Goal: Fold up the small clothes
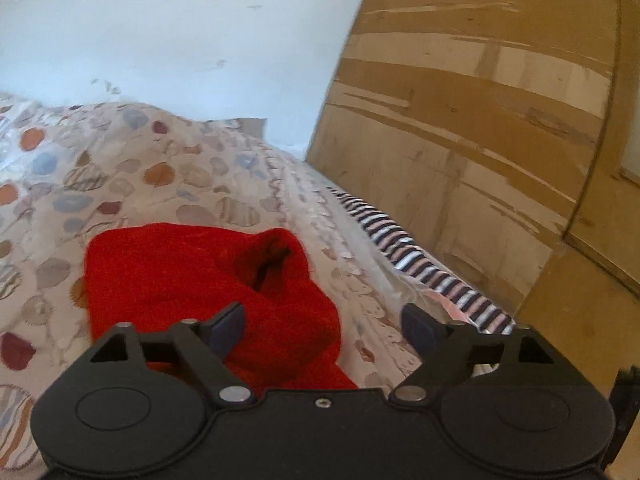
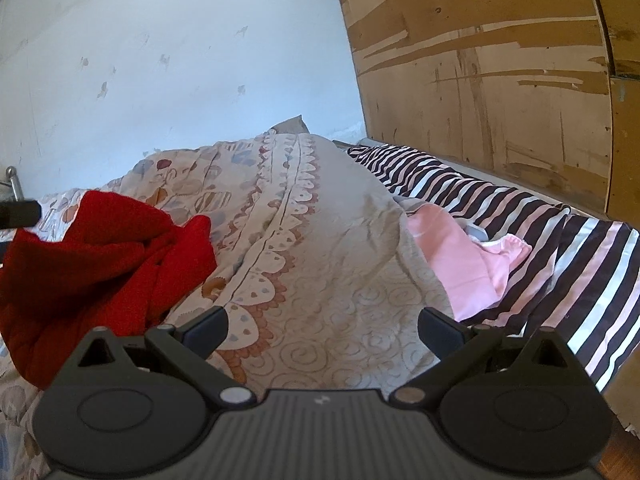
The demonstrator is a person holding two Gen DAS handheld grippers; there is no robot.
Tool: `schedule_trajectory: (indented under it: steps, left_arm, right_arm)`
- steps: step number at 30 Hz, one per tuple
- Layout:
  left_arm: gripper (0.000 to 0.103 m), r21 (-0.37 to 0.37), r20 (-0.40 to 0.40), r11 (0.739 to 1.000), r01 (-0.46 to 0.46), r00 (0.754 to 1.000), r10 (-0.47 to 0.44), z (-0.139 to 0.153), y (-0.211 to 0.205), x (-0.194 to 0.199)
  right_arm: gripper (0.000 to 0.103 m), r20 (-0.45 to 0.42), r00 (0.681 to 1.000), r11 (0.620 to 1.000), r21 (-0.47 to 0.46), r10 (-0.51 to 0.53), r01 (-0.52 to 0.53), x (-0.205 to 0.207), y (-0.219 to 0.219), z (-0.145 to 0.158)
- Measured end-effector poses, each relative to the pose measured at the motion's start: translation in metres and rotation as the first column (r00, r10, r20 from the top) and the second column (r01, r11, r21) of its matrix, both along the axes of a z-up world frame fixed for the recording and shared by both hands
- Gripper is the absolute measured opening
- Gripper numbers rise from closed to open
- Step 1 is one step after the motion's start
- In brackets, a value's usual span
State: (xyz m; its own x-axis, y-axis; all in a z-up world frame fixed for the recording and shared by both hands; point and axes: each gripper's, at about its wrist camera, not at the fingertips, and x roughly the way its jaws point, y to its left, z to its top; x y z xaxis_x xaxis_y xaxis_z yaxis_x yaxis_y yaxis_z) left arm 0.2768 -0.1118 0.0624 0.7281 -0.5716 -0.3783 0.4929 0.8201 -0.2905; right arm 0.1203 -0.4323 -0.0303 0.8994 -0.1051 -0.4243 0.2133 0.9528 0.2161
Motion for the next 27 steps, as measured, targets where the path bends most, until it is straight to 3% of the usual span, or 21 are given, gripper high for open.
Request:
schedule_trajectory:
  steps: [5, 10, 13, 17, 20, 22, 27]
  left_arm:
    - [0.098, 0.044, -0.002, 0.997, -0.067, 0.998, 0.067, 0.007, 0.004, 0.002]
    - [0.101, 0.007, -0.040, 0.986, -0.166, 0.985, 0.166, 0.011, 0.027, 0.009]
    - [0.101, -0.006, -0.097, 0.963, -0.268, 0.959, 0.266, 0.008, 0.047, 0.017]
    - [0.101, -0.064, -0.215, 0.917, -0.394, 0.903, 0.373, -0.010, 0.082, 0.028]
    - [0.101, -0.071, -0.285, 0.900, -0.429, 0.874, 0.394, -0.026, 0.097, 0.036]
    - [0.102, -0.066, -0.311, 0.908, -0.414, 0.873, 0.376, -0.038, 0.099, 0.039]
    - [0.102, -0.132, -0.342, 0.910, -0.392, 0.880, 0.330, -0.056, 0.100, 0.035]
  right_arm:
    - [0.103, -0.007, 1.000, 1.000, -0.007, 0.008, -0.008, 0.003, 0.006, 0.001]
    - [0.103, 0.016, 0.999, 1.000, -0.006, 0.030, -0.030, 0.006, 0.011, 0.004]
    - [0.103, 0.071, 0.994, 0.995, 0.041, 0.084, -0.087, 0.008, 0.011, 0.007]
    - [0.103, 0.105, 0.982, 0.977, 0.130, 0.159, -0.172, 0.025, 0.010, 0.018]
    - [0.103, 0.118, 0.971, 0.954, 0.193, 0.209, -0.229, 0.050, 0.013, 0.028]
    - [0.103, 0.105, 0.961, 0.931, 0.241, 0.255, -0.273, 0.075, 0.014, 0.034]
    - [0.103, 0.066, 0.925, 0.838, 0.403, 0.374, -0.368, 0.147, 0.022, 0.048]
